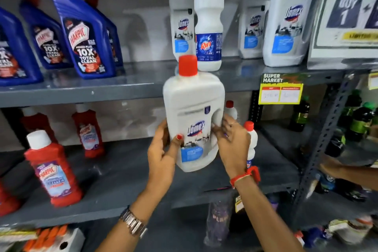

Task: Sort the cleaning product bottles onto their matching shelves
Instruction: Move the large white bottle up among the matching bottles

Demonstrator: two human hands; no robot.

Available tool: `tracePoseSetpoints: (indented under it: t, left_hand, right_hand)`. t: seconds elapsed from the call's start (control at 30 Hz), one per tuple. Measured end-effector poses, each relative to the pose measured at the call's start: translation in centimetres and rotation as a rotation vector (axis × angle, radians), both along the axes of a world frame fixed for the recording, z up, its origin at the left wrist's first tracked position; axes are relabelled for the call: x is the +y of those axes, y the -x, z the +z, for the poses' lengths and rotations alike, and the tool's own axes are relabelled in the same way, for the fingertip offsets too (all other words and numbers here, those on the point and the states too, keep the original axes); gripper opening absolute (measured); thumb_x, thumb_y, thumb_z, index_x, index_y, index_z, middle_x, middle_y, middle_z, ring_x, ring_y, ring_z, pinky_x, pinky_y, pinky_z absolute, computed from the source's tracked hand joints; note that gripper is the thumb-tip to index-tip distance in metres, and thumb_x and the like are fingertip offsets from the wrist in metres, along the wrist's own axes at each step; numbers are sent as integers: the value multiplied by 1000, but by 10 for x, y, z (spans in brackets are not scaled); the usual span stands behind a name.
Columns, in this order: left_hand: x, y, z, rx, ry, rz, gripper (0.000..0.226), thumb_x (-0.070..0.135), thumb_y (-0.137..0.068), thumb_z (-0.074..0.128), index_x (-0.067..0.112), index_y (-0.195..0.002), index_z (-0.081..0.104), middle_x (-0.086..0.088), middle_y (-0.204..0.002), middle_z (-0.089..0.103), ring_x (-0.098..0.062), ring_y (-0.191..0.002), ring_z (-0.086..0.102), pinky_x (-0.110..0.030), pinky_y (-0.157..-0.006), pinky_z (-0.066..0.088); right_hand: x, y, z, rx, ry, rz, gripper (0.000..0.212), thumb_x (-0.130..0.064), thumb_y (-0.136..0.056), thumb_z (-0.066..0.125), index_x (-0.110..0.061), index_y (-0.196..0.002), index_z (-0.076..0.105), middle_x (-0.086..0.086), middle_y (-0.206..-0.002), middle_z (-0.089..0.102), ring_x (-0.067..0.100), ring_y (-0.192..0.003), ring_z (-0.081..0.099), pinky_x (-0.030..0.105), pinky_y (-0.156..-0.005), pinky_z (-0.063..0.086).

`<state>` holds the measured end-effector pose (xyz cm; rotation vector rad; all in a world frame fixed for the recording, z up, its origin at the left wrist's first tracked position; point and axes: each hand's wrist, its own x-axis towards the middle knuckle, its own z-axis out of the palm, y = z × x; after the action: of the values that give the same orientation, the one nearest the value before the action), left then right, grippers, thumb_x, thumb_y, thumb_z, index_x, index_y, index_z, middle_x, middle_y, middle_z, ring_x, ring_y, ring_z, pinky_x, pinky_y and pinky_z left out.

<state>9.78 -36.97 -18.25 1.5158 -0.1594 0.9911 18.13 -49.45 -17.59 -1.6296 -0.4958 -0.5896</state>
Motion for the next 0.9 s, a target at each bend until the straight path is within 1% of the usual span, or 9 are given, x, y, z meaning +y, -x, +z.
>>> tracePoseSetpoints:
  t: [0.1,0.2,0.33,0.43,0.5,0.6,0.73,0.83,0.9]
  left_hand:
    - [-5,6,53,-145,47,-19,27,6,-88,50,25,-107,54,25,-93,71,2,-93,65,-11,-74,51]
    - [1,8,103,-258,58,-37,23,7,-89,45,19,-105,56,20,-89,73,0,-90,65,-14,-74,52]
    - [19,2,166,-315,13,-1,20,12,-91,46,13,-108,57,11,-90,70,-4,-89,66,-16,-74,52]
    - [40,-13,203,-292,-8,28,17,17,-91,48,15,-102,61,11,-86,72,-7,-86,67,-21,-74,54]
    - [56,-29,218,-251,0,51,20,16,-91,48,9,-107,59,5,-92,69,-10,-86,66,-24,-75,55]
    - [75,-57,223,-164,131,49,22,14,-92,47,5,-108,59,3,-87,70,-11,-78,67,-26,-70,56]
    - [91,-85,210,-69,256,127,27,16,-93,43,2,-111,58,2,-89,66,-13,-80,64,-32,-75,52]
    - [101,-91,209,-38,184,216,25,18,-93,44,5,-108,59,5,-86,65,-10,-78,62,-27,-75,52]
    - [106,-92,209,-33,170,221,24,18,-93,45,6,-107,60,4,-86,65,-12,-79,62,-30,-79,53]
  right_hand:
    - [-1,10,50,-31,-82,94,28,-17,-77,67,-17,-105,63,8,-98,74,15,-95,68,42,-85,56]
    - [5,14,103,-113,-90,66,35,-33,-71,67,-22,-104,60,6,-97,75,20,-93,69,49,-83,55]
    - [18,10,165,-210,-52,-11,25,-31,-72,70,-17,-93,65,-3,-74,72,19,-74,66,35,-71,53]
    - [37,-4,200,-212,-66,1,19,-28,-73,70,-19,-88,66,5,-82,74,21,-79,68,34,-72,53]
    - [54,-17,211,-197,-36,-45,11,-28,-72,69,-23,-76,60,4,-71,67,22,-70,60,27,-64,42]
    - [77,-32,220,-153,-4,-53,12,-26,-75,67,-16,-82,65,10,-82,72,30,-79,62,24,-62,33]
    - [100,-52,219,-94,71,-33,18,-23,-77,66,-16,-93,66,12,-95,73,35,-90,64,28,-66,41]
    - [113,-62,210,-65,62,-5,20,-20,-78,65,-14,-97,65,13,-96,72,35,-90,64,34,-72,49]
    - [118,-65,203,-54,43,4,19,-16,-80,63,-11,-98,63,14,-96,72,34,-89,65,37,-77,53]
